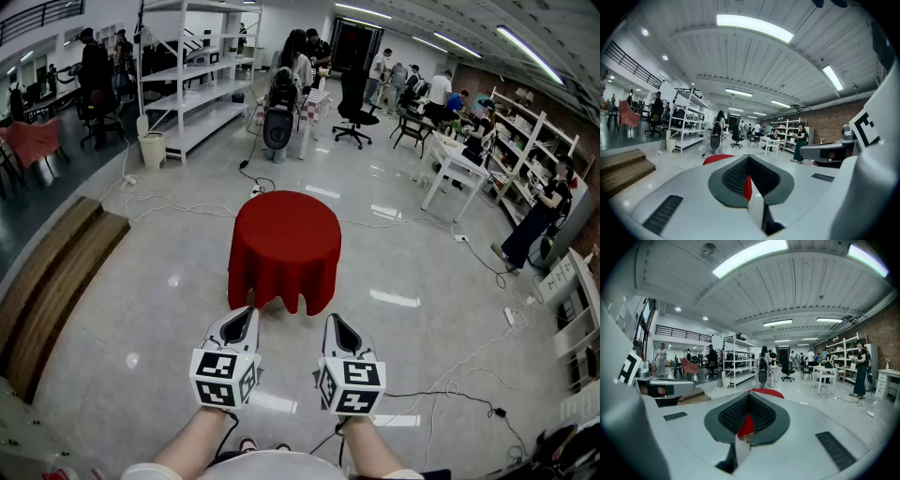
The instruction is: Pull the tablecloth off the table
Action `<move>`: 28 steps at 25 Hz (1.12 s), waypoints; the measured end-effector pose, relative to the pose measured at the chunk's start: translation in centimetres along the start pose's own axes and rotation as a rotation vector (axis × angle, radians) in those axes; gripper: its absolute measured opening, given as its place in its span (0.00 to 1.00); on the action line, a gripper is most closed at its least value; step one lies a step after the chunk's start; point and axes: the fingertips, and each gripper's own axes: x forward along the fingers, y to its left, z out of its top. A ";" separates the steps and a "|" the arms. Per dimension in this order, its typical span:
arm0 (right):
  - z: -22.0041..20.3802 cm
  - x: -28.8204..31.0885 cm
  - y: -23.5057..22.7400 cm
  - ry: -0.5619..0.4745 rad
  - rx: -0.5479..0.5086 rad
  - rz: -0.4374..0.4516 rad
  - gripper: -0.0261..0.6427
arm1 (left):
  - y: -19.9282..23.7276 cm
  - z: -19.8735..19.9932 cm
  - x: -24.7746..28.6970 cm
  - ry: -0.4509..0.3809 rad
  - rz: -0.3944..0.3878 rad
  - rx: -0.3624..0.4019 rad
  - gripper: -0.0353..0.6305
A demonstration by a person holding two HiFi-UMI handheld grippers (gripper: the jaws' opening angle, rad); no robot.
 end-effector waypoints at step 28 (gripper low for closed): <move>-1.3 2.6 2.9 0.029 0.083 -0.015 0.08 | 5.5 -2.4 -1.2 0.051 0.032 -0.028 0.08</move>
